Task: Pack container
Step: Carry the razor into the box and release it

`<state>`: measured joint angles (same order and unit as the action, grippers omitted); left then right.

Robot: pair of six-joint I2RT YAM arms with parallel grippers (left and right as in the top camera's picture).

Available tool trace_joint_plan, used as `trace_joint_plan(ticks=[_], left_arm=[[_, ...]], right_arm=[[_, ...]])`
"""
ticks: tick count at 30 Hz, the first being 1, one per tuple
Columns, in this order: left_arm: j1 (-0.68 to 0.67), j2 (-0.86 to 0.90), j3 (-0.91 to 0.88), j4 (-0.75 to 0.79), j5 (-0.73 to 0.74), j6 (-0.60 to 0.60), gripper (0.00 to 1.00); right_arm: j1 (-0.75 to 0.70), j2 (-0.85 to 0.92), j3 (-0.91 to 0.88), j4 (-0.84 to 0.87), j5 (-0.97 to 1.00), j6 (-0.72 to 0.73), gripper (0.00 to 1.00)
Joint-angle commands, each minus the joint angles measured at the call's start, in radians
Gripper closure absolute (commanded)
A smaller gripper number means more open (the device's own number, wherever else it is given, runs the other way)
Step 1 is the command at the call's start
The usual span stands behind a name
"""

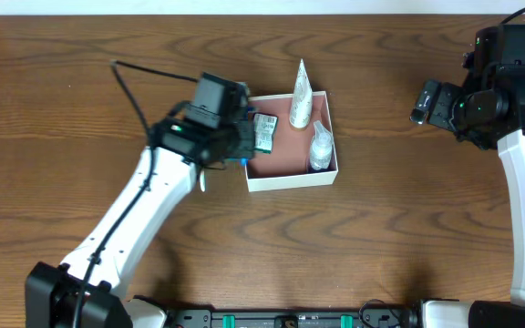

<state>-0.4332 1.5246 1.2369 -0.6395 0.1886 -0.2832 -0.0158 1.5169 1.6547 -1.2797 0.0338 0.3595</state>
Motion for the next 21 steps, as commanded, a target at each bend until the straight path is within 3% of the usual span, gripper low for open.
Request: trace_joint_plan(ticks=[1,4,12,15,17,21], left_arm=[[-0.046,0.018,0.007,0.033,-0.101,-0.029,0.93],[-0.060,0.062,0.007,0.083,-0.128,-0.080,0.87],[-0.061,0.171,0.007,0.163,-0.054,-0.098,0.83],[-0.061,0.167,0.007,0.163,-0.050,-0.097,0.73],[-0.061,0.163,0.007,0.163,-0.050,-0.097,0.59],[-0.055,0.139,0.007,0.161,-0.050,-0.097,0.53]], right_arm=[[-0.004,0.002,0.004,0.000,-0.001,0.014,0.01],[-0.004,0.002,0.004,0.000,-0.001,0.014,0.01],[-0.004,0.002,0.004,0.000,-0.001,0.014,0.01],[-0.004,0.002,0.004,0.000,-0.001,0.014,0.01],[-0.004,0.002,0.004,0.000,-0.001,0.014,0.01],[-0.004,0.002,0.004,0.000,-0.001,0.014,0.01]])
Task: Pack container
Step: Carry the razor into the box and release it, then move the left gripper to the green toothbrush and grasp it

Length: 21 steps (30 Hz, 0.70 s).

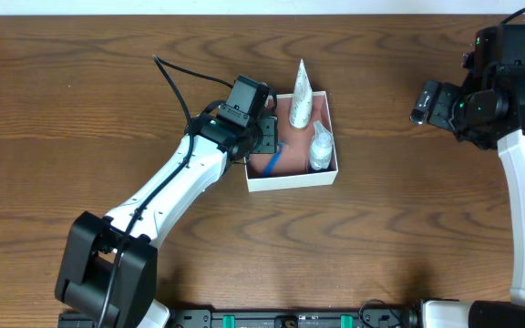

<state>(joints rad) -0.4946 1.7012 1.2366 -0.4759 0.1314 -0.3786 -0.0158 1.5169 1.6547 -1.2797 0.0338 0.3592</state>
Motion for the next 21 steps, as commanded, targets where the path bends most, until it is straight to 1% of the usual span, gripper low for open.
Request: trace_joint_plan(ticks=[1,4,6,8,10,11,12,13,16,21], left_arm=[[0.011,-0.047,0.008,-0.009,0.006,-0.001,0.52],[0.041,-0.086,0.008,-0.047,0.006,-0.001,0.51],[0.079,-0.112,0.008,-0.101,-0.003,-0.001,0.48],[0.123,-0.122,0.008,-0.175,-0.056,-0.001,0.46],[0.179,-0.117,0.006,-0.241,-0.120,0.000,0.37],[0.209,-0.111,0.002,-0.257,-0.140,0.000,0.31],[0.235,-0.103,-0.005,-0.257,-0.144,0.010,0.27],[0.262,-0.094,-0.010,-0.254,-0.143,0.031,0.25],[0.335,-0.040,-0.013,-0.235,-0.132,0.110,0.25],[0.376,0.075,-0.013,-0.170,0.023,0.339,0.24]], right_arm=[[-0.004,0.002,0.004,0.000,-0.001,0.014,0.01],[-0.004,0.002,0.004,0.000,-0.001,0.014,0.01],[-0.004,0.002,0.004,0.000,-0.001,0.014,0.01],[-0.004,0.002,0.004,0.000,-0.001,0.014,0.01],[-0.004,0.002,0.004,0.000,-0.001,0.014,0.01],[-0.004,0.002,0.004,0.000,-0.001,0.014,0.01],[-0.004,0.002,0.004,0.000,-0.001,0.014,0.01],[-0.004,0.002,0.004,0.000,-0.001,0.014,0.01],[-0.004,0.002,0.004,0.000,-0.001,0.014,0.01],[-0.004,0.002,0.004,0.000,-0.001,0.014,0.01]])
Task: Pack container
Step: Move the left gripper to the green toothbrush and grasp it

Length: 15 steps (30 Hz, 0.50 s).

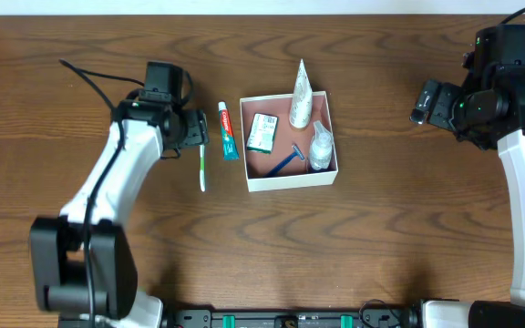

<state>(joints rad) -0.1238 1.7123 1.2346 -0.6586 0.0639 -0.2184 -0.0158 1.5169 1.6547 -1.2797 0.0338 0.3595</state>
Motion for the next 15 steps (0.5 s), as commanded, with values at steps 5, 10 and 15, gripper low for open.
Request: trace_joint_plan(ticks=[5,10,15], left_arm=[[0.005,0.160,-0.011,0.044,0.089,0.275,0.24],[0.005,0.196,-0.011,0.058,0.082,0.278,0.33],[0.005,0.226,-0.011,0.084,0.083,0.277,0.44]], right_arm=[[-0.004,0.002,0.004,0.000,-0.001,0.014,0.01],[-0.004,0.002,0.004,0.000,-0.001,0.014,0.01],[-0.004,0.002,0.004,0.000,-0.001,0.014,0.01]])
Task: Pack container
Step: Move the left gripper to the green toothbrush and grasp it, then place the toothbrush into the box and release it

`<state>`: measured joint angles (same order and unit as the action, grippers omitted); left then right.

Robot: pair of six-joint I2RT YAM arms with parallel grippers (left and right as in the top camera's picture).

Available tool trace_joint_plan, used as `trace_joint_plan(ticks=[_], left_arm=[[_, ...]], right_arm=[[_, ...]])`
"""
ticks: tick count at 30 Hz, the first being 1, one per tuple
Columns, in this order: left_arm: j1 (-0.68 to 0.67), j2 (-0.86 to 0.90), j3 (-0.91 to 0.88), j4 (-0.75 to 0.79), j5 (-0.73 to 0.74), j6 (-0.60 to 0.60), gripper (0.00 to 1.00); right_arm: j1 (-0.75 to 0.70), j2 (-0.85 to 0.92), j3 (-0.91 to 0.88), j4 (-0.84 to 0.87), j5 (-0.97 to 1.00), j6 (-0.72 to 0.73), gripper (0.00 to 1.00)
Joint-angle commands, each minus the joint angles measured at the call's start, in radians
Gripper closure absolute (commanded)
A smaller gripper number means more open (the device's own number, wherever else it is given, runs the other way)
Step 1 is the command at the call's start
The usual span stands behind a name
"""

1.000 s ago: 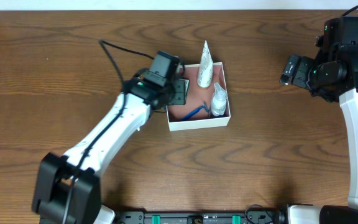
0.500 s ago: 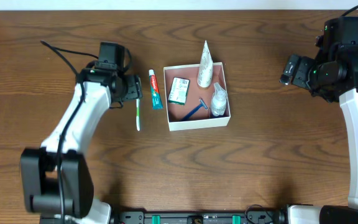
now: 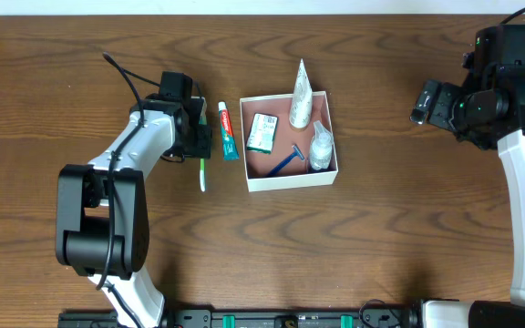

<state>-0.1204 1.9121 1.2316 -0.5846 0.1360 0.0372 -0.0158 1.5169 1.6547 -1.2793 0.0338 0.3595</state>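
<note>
The white box (image 3: pixel 292 180) with a pink floor holds a green packet (image 3: pixel 262 132), a blue razor (image 3: pixel 288 161), a small clear bottle (image 3: pixel 320 146) and a white cone-topped tube (image 3: pixel 301 87) leaning over its far wall. Left of the box a toothpaste tube (image 3: pixel 228 130) lies on the table. Beside it lies a white and green toothbrush (image 3: pixel 202 173). My left gripper (image 3: pixel 200 143) sits low over the toothbrush's far end, jaws apparently open around it. My right gripper (image 3: pixel 421 102) hangs at the far right, away from everything, its jaws not discernible.
The wooden table (image 3: pixel 381 237) stretches around the box. The left arm's black cable (image 3: pixel 126 77) loops over the table behind the arm. The right arm's white base link (image 3: pixel 522 210) runs along the right edge.
My left gripper has shifted slightly right and toward the front, from beside the toothpaste to over the toothbrush's far end. The arm has folded in closer. Box contents and the right arm are unchanged.
My left gripper was first at the box's left wall with the green packet at its tip. Then it reached inside the box, the blue razor under it. Then it was out left of the toothpaste, packet and razor lying in the box. Now it is at the toothbrush.
</note>
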Motion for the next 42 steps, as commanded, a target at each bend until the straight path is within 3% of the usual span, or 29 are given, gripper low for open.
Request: trace_joint_plan(ticks=[1,8,13,18,25,31,36,42], left_arm=[[-0.001,0.033,-0.008,0.016,0.011,0.021,0.45],[-0.010,0.066,-0.008,0.031,0.010,0.022,0.47],[-0.010,0.071,-0.008,0.040,0.010,0.022,0.55],[-0.010,0.071,-0.008,0.041,0.010,0.022,0.67],[-0.010,0.070,-0.008,0.040,0.010,0.022,0.93],[-0.010,0.051,0.008,-0.001,0.010,0.022,0.94],[-0.010,-0.030,0.099,-0.140,0.002,0.021,0.94],[-0.042,-0.185,0.248,-0.322,0.009,-0.061,0.94]], right_arm=[[-0.004,0.002,0.004,0.000,-0.001,0.014,0.01],[-0.004,0.002,0.004,0.000,-0.001,0.014,0.01],[-0.004,0.002,0.004,0.000,-0.001,0.014,0.01],[-0.004,0.002,0.004,0.000,-0.001,0.014,0.01],[-0.004,0.002,0.004,0.000,-0.001,0.014,0.01],[-0.004,0.002,0.004,0.000,-0.001,0.014,0.01],[-0.004,0.002,0.004,0.000,-0.001,0.014,0.01],[-0.004,0.002,0.004,0.000,-0.001,0.014,0.01]])
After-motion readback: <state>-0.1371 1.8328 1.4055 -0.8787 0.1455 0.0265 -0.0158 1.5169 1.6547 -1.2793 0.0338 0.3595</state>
